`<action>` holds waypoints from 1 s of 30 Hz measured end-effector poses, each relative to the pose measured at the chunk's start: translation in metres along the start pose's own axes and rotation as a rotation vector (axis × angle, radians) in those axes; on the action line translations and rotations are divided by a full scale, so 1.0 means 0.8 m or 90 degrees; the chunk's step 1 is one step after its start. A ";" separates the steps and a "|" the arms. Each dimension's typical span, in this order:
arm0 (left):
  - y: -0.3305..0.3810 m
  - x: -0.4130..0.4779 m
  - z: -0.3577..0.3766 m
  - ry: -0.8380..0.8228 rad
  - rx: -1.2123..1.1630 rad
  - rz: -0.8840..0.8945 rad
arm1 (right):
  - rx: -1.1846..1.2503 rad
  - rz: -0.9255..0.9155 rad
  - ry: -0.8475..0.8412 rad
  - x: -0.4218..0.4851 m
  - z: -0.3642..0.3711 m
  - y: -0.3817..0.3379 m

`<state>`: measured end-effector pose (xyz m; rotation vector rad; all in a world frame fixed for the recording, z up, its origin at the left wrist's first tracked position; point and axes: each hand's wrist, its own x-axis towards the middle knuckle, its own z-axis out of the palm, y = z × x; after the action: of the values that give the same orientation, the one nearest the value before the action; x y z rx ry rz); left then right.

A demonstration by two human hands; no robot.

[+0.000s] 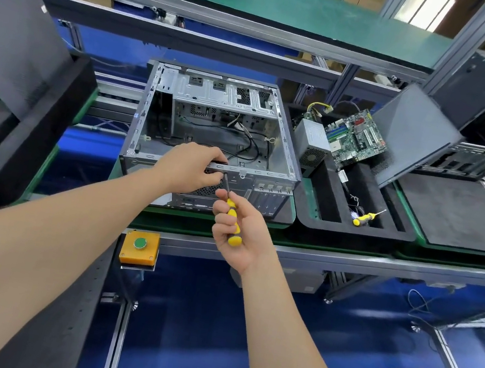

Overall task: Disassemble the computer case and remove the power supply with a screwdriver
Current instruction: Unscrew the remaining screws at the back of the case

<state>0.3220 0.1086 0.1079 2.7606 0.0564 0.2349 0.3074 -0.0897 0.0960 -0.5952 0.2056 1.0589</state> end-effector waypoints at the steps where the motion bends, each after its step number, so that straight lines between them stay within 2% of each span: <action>1: 0.000 0.000 0.000 -0.002 -0.001 -0.001 | 0.080 0.022 -0.034 0.001 -0.001 0.004; 3: -0.001 0.001 0.000 -0.007 -0.003 0.000 | 0.194 0.040 -0.076 0.003 -0.001 0.011; 4: 0.000 0.001 0.000 -0.010 -0.004 0.001 | 0.201 0.028 -0.072 0.004 0.000 0.012; 6: 0.000 0.001 -0.001 -0.012 -0.004 0.002 | 0.110 -0.016 -0.015 0.006 0.003 0.012; 9: 0.002 0.001 -0.002 -0.016 -0.004 -0.004 | -0.272 -0.122 0.151 0.003 0.007 0.005; 13: 0.002 0.002 0.000 -0.017 -0.004 -0.001 | -0.997 -0.353 0.428 0.004 0.015 0.015; 14: 0.001 0.003 0.000 -0.016 -0.004 -0.001 | -1.128 -0.382 0.486 0.007 0.018 0.021; 15: 0.001 0.003 0.000 -0.015 -0.005 -0.002 | -1.190 -0.402 0.535 0.009 0.019 0.027; 17: 0.000 0.003 0.000 -0.015 -0.003 -0.003 | -1.150 -0.437 0.569 0.014 0.017 0.032; 19: 0.000 0.003 0.001 -0.015 -0.002 -0.002 | -1.014 -0.432 0.533 0.015 0.013 0.029; 20: 0.000 0.003 0.001 -0.014 -0.003 -0.002 | -0.919 -0.398 0.513 0.014 0.014 0.025; 22: -0.002 0.002 0.001 -0.010 -0.009 -0.003 | -0.695 -0.259 0.464 0.010 0.015 0.015; 25: -0.003 0.003 0.001 -0.008 -0.020 -0.006 | -0.409 -0.095 0.310 0.003 0.007 0.000; 30: -0.004 0.003 0.000 -0.011 -0.024 -0.009 | -0.045 -0.016 0.081 -0.006 -0.011 0.000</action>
<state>0.3242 0.1117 0.1070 2.7243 0.0653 0.2061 0.3065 -0.0982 0.0909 -0.7288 0.2720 1.0075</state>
